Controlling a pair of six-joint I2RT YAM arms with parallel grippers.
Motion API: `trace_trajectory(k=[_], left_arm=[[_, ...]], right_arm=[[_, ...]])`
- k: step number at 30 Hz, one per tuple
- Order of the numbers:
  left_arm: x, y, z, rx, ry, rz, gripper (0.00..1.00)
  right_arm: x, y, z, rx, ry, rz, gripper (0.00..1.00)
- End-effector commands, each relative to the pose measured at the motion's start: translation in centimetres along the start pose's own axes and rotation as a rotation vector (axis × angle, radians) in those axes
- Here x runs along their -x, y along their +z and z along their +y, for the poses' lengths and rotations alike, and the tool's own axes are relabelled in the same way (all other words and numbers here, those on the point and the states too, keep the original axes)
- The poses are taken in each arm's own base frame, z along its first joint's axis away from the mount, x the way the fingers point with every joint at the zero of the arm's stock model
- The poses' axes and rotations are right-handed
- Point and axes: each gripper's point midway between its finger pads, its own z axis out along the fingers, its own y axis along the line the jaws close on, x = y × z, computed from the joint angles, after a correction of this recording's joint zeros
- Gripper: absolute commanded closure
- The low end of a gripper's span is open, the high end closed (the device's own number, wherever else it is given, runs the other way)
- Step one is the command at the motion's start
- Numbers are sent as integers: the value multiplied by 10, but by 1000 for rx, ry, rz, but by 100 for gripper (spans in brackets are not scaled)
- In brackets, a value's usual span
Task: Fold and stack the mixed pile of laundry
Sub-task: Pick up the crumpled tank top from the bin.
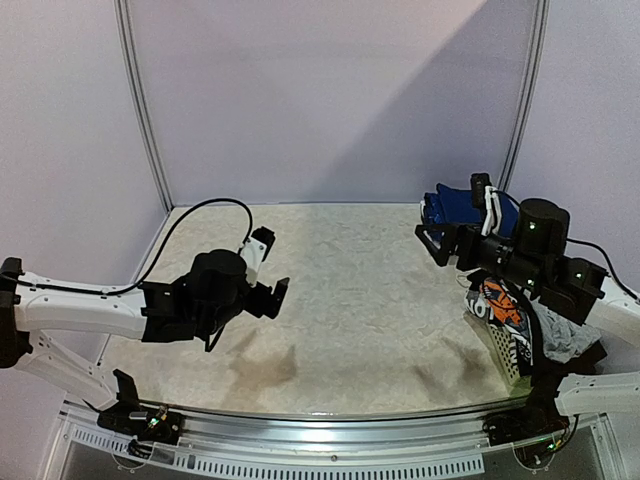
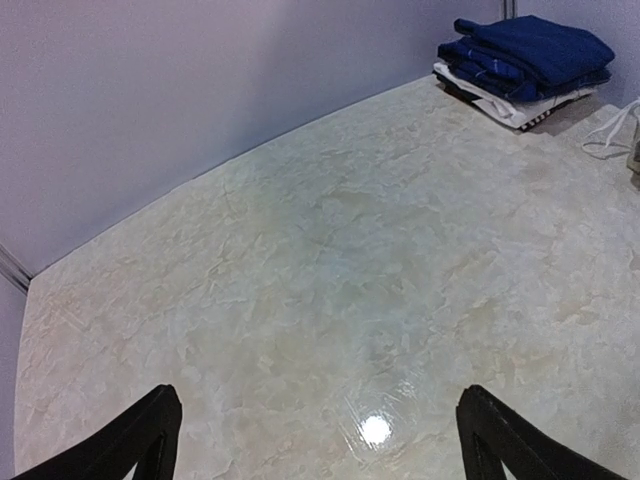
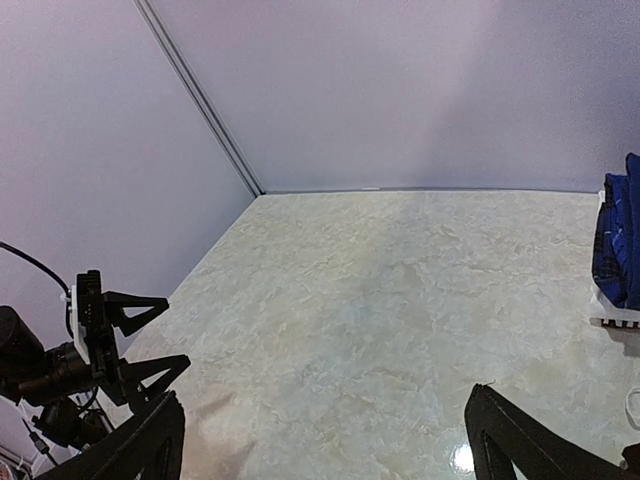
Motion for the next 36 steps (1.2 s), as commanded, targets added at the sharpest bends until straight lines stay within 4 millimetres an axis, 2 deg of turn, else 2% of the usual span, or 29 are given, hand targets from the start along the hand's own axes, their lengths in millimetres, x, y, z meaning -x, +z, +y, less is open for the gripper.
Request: trace_trajectory(k=[1,6,8,11,14,18,24,28,32,36], left_arm=[[15,-3,3,-23,-31,-25,2],[11,-7,6,-23,-39,-20,2],[9,-8,5,-34,-45,-19,2],[5,-9,4,-42,-49,-14,2],[4,-9,4,-45,-46,-11,2],[3,-10,3,-53,-52,-10,3],[0,-8,-2,-74,-52,-3,3],[-2,-7,-4,-81,-50,3,3],[-4,-7,-5,-86,-51,7,3],[-6,-5,-7,-90,-48,15,3]], right_arm=[[14,-7,-4,-69,51,8,1],[22,-18,-13,-179,81,61,1],[27,-27,-24,-260,74,74,1],[39,-50,-55,-485,73,58,1],[47,-71,-77,-647,51,45,1],[47,-97,-106,-820,70,23,1],[27,-126,-158,-985,217,25,2],[5,-133,-181,-1021,284,65,15],[-14,-131,-197,-1015,334,103,25],[-27,-130,-212,-1015,377,125,39]])
